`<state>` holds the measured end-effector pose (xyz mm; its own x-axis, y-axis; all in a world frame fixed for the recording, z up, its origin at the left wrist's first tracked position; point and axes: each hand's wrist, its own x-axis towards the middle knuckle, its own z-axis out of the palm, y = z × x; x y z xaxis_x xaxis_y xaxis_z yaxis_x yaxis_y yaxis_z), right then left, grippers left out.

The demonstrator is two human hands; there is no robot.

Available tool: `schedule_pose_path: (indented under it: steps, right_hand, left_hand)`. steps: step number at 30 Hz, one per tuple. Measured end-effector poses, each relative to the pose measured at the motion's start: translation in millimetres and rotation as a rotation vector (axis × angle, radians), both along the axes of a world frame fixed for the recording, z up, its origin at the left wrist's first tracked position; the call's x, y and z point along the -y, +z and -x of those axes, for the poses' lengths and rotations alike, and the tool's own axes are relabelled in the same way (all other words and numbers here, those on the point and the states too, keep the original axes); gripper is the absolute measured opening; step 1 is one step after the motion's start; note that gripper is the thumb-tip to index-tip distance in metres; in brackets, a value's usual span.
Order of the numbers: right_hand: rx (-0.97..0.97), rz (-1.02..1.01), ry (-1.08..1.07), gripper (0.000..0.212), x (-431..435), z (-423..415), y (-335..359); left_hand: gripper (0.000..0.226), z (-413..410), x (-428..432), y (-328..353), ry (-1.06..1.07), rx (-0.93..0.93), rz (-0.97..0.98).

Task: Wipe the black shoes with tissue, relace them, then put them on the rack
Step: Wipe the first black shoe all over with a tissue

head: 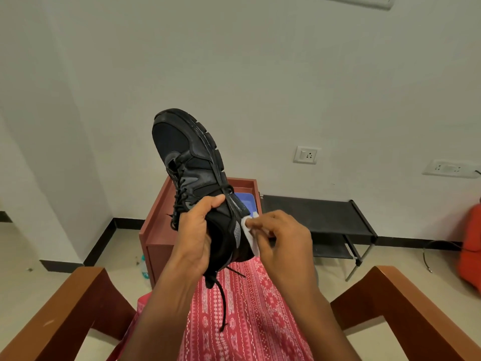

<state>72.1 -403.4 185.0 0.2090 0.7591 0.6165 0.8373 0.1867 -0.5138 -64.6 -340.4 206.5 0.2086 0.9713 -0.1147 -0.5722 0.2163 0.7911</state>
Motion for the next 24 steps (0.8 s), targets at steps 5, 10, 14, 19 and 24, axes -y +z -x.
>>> schedule_pose_path:
  steps: [5,10,14,19,24]
  right_hand:
    - [-0.070,-0.065,0.067,0.016,-36.4,12.3,31.6]
    - [-0.070,-0.107,0.111,0.019,-44.3,14.8,27.0]
    - [0.026,-0.001,0.097,0.017,-16.6,8.2,5.9]
    - [-0.018,0.147,0.028,0.011,3.5,-4.6,-8.0]
    - [-0.173,0.022,0.021,0.018,-13.6,11.9,19.9]
  left_hand:
    - [0.017,-8.8,5.0,-3.3,-0.016,-0.063,-0.068]
    - [0.016,-14.3,6.9,-3.3,0.045,-0.075,-0.100]
    - [0.024,-7.0,0.0,-9.2,0.065,-0.102,-0.040]
    - [0.045,-8.7,-3.3,-9.9,0.118,-0.056,-0.008]
    - [0.043,-14.8,1.4,-6.7,0.066,-0.016,0.005]
